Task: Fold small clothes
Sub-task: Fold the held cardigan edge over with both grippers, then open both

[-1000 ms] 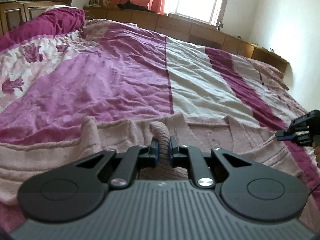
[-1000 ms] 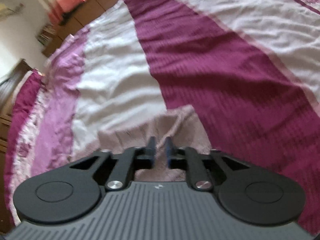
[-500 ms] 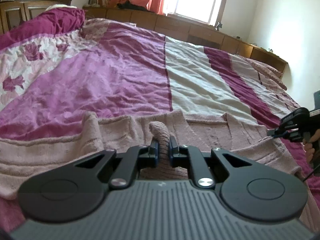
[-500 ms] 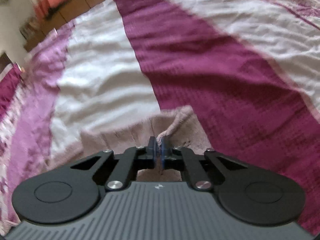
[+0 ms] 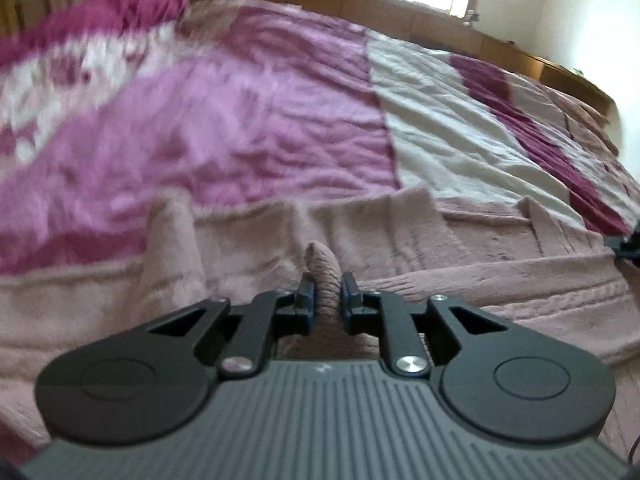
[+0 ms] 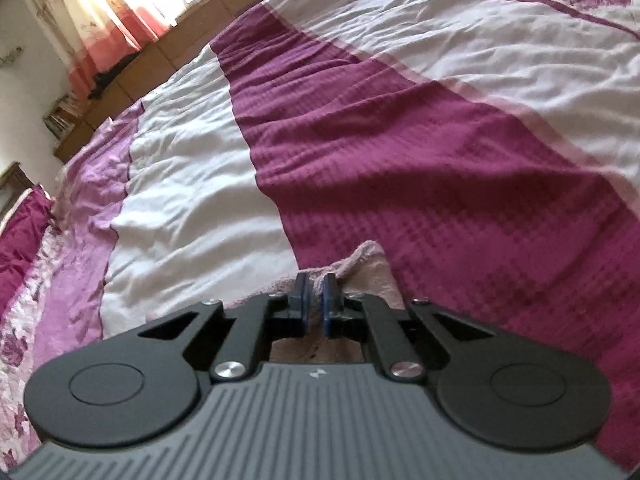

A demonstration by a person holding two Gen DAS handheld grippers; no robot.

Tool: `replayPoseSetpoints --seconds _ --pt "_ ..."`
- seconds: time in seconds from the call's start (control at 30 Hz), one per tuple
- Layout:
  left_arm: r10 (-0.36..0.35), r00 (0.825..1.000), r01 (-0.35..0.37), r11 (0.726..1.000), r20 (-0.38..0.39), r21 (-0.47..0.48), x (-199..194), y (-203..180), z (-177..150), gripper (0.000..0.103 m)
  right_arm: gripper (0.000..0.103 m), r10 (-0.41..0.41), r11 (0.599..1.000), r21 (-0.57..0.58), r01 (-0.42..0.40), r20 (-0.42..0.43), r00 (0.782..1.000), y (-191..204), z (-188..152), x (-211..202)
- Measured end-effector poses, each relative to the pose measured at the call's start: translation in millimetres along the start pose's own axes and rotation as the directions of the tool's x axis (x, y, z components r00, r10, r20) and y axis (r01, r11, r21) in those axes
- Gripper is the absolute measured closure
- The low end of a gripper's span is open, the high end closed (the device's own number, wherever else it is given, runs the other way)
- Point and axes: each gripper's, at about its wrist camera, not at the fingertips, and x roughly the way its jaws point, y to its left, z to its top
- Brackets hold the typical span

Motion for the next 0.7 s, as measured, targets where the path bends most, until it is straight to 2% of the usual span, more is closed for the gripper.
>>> replayPoseSetpoints --seconds 0.03,0.07,0.1,0.17,0.2,0.23,0.4,0.47,0.53,0.63,0.7 --pt "-0.013 1.0 0.013 1.0 0.004 -0.02 -2.9 4.4 -0.1 0.081 0.088 0.011 1.0 0.0 -0.011 -0.001 1.0 -1.7 -0.2 -1.0" --pt "-0.02 1.0 0.021 0.999 0.013 -0.03 -8.0 7.7 0.0 0.075 0.085 0.026 1.0 -0.007 -0.026 -0.007 1.0 -2.6 0.3 -2.7" --pt "-0.01 1.0 0.011 0.999 0.02 -0.034 -12.4 9.7 0.6 0.064 0.079 0.033 0.999 -0.016 -0.034 -0.011 0.999 -2.9 1.7 -5.9" --pt "0.02 0.999 -0.018 0.999 0.032 -0.037 -22.7 12.9 1.6 0.052 0.066 0.049 0.998 -0.045 -0.048 0.007 0.999 -1.9 3.5 -17.8" --pt "0.021 0.999 -0.019 0.999 0.042 -0.044 -27.9 14.9 1.5 0.051 0.058 0.051 0.997 -0.067 -0.05 0.022 0.998 -0.8 3.5 -26.0" --pt "0.013 0.999 -0.011 0.999 0.042 -0.052 -32.0 16.4 1.8 0.051 0.054 0.057 0.994 -0.093 -0.054 0.031 0.998 0.9 2.6 -34.0" --pt "-0.03 0.999 0.03 0.999 0.029 -0.016 -44.3 6.0 0.1 0.051 0.053 0.097 0.97 -0.228 -0.089 0.023 0.995 6.3 -13.4 -70.0" --pt "-0.069 0.997 0.069 0.998 0.028 0.002 -46.2 0.4 -2.8 0.051 0.053 0.102 0.955 -0.283 -0.092 0.02 0.995 7.2 -25.2 -81.6" --pt "-0.07 0.998 0.07 0.997 0.006 0.013 -42.0 -4.5 -5.4 0.051 0.053 0.101 0.935 -0.342 -0.093 0.007 0.995 7.6 -40.4 -89.9" --pt "-0.065 0.998 0.065 0.998 -0.008 0.015 -38.9 -7.9 -10.7 0.052 0.053 0.059 0.892 -0.447 -0.062 -0.019 0.998 8.1 -66.2 -90.0" --pt "-0.024 0.999 0.026 0.999 -0.036 0.033 -35.7 -9.6 -13.9 0.052 0.053 -0.026 0.85 -0.527 0.017 -0.01 1.0 7.4 -83.4 -80.6"
